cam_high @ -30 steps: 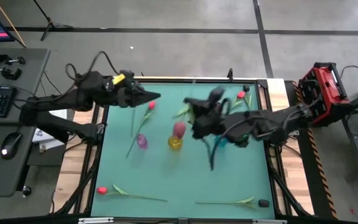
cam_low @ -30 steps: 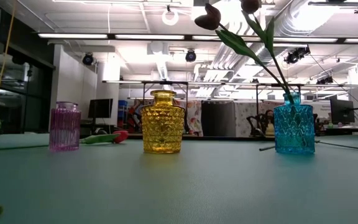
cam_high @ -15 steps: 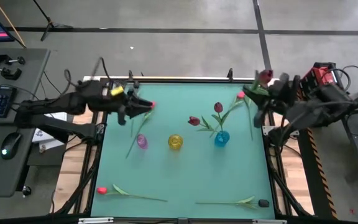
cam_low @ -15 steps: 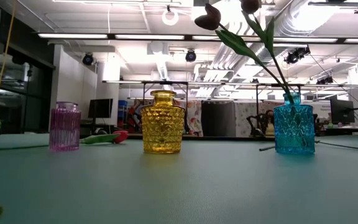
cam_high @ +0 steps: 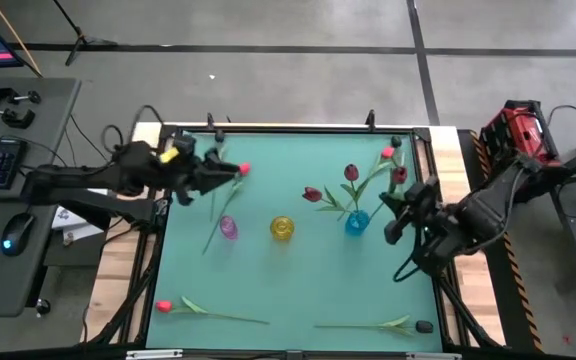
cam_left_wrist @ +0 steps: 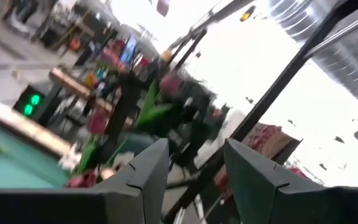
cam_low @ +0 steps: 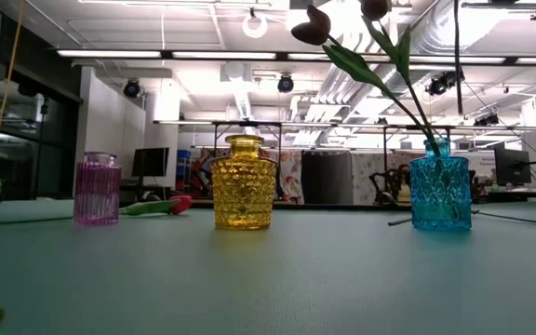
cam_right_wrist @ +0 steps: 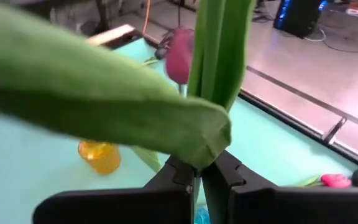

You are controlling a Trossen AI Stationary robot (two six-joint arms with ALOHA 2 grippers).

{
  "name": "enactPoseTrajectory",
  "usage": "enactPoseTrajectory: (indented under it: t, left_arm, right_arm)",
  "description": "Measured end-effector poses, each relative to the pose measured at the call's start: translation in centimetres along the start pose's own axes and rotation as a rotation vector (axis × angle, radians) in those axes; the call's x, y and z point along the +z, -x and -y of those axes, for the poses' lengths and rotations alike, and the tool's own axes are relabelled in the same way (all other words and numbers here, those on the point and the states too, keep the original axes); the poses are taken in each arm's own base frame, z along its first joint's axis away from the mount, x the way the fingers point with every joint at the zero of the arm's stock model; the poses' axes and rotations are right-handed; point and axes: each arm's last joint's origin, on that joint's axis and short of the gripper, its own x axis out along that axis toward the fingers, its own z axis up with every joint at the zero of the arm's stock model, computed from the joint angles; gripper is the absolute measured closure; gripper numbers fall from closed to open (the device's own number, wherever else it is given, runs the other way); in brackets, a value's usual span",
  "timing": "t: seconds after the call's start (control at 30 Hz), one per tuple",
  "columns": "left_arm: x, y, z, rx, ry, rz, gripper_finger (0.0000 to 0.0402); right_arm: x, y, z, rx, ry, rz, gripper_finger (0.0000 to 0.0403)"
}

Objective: Sort flowers into vase by color
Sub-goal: Put the dark red flower into the blue vase

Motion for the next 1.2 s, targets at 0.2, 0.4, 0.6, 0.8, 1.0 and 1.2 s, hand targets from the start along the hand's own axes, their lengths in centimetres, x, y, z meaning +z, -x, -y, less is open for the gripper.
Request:
enactPoseTrajectory:
  t: [0.2,0.4,0.6,0.8,1.0,1.2]
  left_arm:
    - [1.8,2.3,1.3,-0.029,-0.026,0.121,0.0257]
    - [2.6,3.6,1.9,-0.039,-0.052,0.171,0.0257]
    - [2.7,3.9,2.1,-0.043,-0.052,0.177,0.0257]
    - [2.6,3.9,2.0,-0.038,-0.052,0.169,0.0257]
    - [2.6,3.9,2.0,-0.034,-0.052,0.165,0.0257]
    - [2.5,3.9,1.9,-0.025,-0.052,0.152,0.0257]
  right_arm:
    - [-1.9,-0.9,0.2,-0.022,-0.087,0.081,0.0403]
    - [-2.4,-1.7,0.1,-0.043,-0.101,0.091,0.0403]
    - [-2.6,-2.2,0.2,-0.067,-0.086,0.066,0.0403]
    - [-2.5,-2.6,0.0,-0.07,-0.072,0.034,0.0403]
    - [-2.4,-2.8,0.0,-0.074,-0.088,0.023,0.0402]
    - [-2.5,-2.8,-0.1,-0.064,-0.094,-0.029,0.0385]
